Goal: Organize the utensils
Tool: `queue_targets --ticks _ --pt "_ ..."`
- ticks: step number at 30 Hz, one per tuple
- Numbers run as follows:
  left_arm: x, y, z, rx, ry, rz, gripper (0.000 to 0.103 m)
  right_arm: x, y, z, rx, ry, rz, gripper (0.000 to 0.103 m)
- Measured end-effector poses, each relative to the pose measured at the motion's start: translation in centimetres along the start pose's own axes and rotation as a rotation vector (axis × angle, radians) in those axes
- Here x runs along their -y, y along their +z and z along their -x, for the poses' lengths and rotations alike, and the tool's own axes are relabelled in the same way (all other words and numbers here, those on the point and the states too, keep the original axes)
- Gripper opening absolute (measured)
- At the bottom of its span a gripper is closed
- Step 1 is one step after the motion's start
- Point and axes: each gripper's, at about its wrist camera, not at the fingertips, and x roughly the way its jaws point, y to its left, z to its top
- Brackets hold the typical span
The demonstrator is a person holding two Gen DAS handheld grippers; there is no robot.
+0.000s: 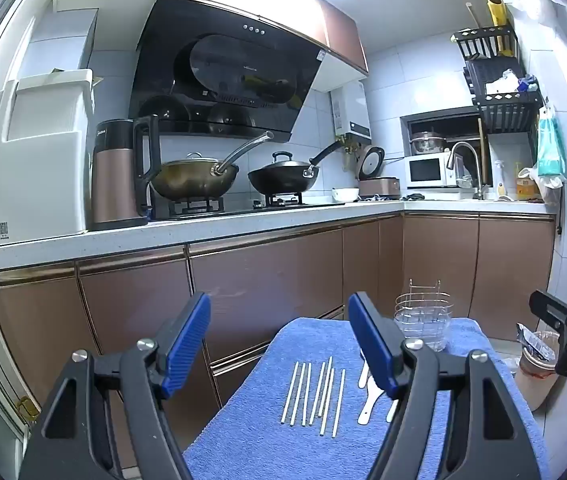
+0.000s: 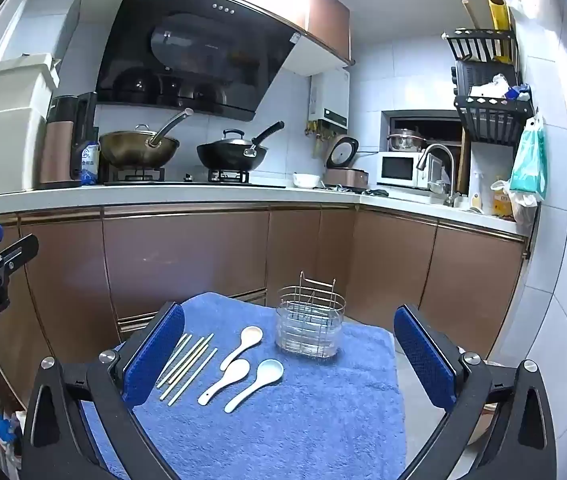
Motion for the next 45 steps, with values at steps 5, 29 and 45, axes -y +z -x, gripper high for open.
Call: queue_targets --ticks 5,29,45 --pt "0.0 0.0 0.0 0.002 0.003 0.001 0.070 -0.1 0.0 -0.1 -0.004 -0.005 0.005 0.103" --pt "-0.7 0.1 -0.2 -0.007 0.017 0.001 0.070 0.2 -0.2 -0.3 -0.006 -0.026 -0.010 0.103" --pt "-0.7 -0.4 -1.6 -0.033 0.029 0.006 0.070 0.2 -0.3 -1.0 -0.008 -0.019 -0.015 0.103"
